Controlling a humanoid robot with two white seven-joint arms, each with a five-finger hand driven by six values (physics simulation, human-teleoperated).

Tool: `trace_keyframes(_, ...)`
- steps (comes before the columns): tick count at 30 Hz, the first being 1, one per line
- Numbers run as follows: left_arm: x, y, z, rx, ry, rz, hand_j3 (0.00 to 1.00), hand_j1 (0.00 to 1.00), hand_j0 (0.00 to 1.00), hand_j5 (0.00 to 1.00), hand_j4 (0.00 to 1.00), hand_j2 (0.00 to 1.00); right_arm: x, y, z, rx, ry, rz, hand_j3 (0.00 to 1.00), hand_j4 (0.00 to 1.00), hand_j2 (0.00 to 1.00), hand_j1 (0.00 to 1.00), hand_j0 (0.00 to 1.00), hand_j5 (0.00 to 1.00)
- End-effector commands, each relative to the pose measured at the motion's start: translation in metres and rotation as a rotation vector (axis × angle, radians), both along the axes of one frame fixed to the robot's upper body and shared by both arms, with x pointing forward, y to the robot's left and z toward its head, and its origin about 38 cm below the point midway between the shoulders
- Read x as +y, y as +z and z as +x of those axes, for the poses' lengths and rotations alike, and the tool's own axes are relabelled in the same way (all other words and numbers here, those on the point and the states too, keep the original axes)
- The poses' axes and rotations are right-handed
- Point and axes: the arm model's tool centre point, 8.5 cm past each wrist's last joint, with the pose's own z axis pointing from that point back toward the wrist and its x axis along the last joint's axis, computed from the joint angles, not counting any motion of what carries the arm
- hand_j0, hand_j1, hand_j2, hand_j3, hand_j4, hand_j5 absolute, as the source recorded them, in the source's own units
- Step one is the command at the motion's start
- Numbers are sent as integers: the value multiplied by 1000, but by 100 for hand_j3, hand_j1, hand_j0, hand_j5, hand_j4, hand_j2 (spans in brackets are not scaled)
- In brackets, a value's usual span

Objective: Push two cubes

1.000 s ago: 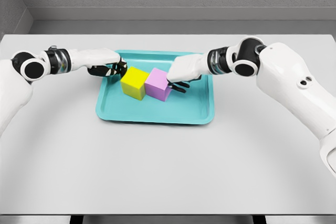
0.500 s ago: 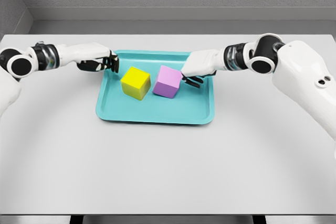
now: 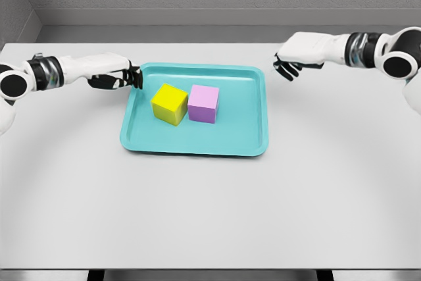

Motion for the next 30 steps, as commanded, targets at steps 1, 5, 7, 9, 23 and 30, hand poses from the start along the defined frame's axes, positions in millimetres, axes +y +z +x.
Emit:
trace_keyframes(1,-6,7,-2,-17,-22,-15,49,49,49,49,49,49,-15,7,-1,-9,-26,4,8,8,8,8,8,8)
trace_keyframes(5,-19,-9,-11,11,-62,-3,49,49,49,49,49,49,-22,11,-2,1,-35,41,9,9,9,9,9,9)
trace_keyframes(7,-19,-9,-11,11,-62,-3,49,49,49,49,49,49,-19,13,-3,-4,-26,41,12,12,12,12,12,12)
trace_keyframes(9,-19,-9,-11,11,-62,-3,49,49,49,49,49,49,-19,13,-3,-4,-26,41,13,13,13,13,13,13)
trace_keyframes(23,-32,-16,-13,25,-90,-2,49,49,49,49,49,49,-23,7,-7,4,-26,34,20,20,20,20,20,20)
trace_keyframes(30,-37,-26,-16,43,-96,0,49,49,49,49,49,49,-30,9,-10,-1,-32,22,21,21,21,21,21,21)
